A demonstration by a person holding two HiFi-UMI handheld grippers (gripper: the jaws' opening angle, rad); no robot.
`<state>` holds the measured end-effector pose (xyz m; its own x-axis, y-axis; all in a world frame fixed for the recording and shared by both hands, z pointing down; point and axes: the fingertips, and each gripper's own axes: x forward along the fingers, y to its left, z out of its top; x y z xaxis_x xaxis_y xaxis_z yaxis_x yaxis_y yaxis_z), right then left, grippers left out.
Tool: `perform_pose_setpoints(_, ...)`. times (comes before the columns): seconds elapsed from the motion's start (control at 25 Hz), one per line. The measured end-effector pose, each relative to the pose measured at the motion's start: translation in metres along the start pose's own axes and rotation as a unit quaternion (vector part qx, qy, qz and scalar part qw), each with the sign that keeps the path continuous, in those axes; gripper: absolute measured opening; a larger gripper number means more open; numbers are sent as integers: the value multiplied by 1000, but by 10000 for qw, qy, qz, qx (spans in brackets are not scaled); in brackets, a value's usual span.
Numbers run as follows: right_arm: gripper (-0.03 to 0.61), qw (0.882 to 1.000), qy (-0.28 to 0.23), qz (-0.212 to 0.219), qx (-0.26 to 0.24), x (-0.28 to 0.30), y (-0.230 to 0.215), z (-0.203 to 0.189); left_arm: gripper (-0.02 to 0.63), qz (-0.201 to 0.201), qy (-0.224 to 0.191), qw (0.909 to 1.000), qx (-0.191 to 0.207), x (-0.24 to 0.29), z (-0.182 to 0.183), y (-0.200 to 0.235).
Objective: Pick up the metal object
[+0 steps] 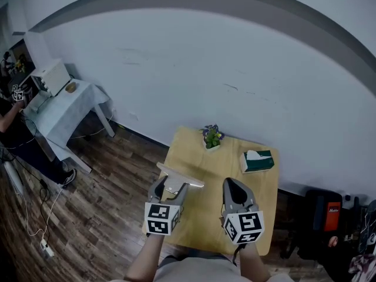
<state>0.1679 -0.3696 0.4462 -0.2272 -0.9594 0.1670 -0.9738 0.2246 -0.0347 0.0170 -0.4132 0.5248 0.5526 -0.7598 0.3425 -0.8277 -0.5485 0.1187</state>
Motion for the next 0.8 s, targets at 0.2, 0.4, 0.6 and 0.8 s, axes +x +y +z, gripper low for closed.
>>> perform_pose_setpoints(0.2, 2, 9999, -118, -97, 0, -14, 6, 8, 304, -40, -277, 9996, -55, -21, 18, -4)
perform_pose_setpoints(0.4, 2, 9995, -250, -206, -22, -32, 13, 18, 302, -51, -496, 9988, -21, -42, 30, -7)
perform_pose_setpoints(0.6, 2, 9987, -405, -291, -65, -50, 22, 28, 304, -66, -717, 9974, 13, -64, 41, -9)
perform_pose_setpoints(0.8, 2, 9980, -510, -357, -110, -66, 34, 36, 304, -62, -902, 9959, 92, -86, 52, -9)
